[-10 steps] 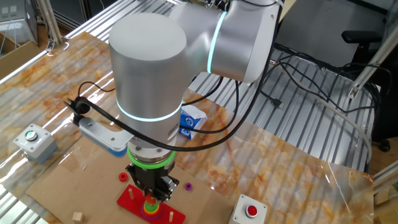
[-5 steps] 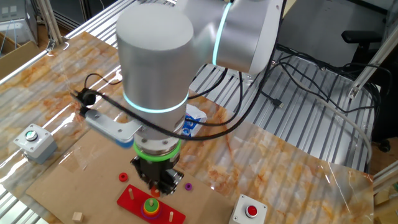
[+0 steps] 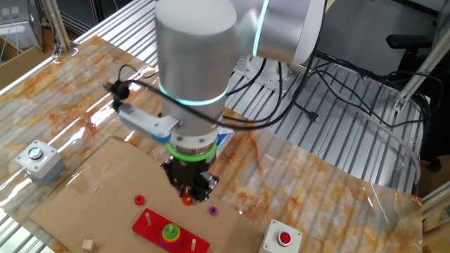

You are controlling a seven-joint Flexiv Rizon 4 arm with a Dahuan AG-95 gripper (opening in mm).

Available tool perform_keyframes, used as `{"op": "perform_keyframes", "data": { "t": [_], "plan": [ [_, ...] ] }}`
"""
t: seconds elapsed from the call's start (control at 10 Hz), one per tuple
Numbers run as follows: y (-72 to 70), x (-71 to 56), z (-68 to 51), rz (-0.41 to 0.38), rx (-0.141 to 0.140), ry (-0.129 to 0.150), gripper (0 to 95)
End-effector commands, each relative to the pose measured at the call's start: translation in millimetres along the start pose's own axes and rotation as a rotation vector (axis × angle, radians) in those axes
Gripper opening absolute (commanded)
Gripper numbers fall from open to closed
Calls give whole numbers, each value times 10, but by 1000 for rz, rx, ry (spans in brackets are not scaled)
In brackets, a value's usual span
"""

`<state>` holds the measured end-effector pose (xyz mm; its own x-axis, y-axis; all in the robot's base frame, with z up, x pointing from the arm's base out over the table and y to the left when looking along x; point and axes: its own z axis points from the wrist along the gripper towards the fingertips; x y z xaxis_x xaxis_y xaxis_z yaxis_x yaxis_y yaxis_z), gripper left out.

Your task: Take out one Hanoi block and throw it aside

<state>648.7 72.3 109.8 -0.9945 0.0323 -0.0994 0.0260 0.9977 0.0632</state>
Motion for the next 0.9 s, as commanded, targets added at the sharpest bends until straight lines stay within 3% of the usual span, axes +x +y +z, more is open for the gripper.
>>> {"op": "perform_keyframes", "data": {
  "t": [0.1, 0.2, 0.6, 0.9],
  "plan": [
    [-3, 27, -3, 25, 7, -5, 570],
    [-3, 27, -3, 27, 7, -7, 760],
    [-3, 27, -13, 27, 10, -22, 760],
    [-25, 35, -185, 38, 9, -9, 760]
  ]
}}
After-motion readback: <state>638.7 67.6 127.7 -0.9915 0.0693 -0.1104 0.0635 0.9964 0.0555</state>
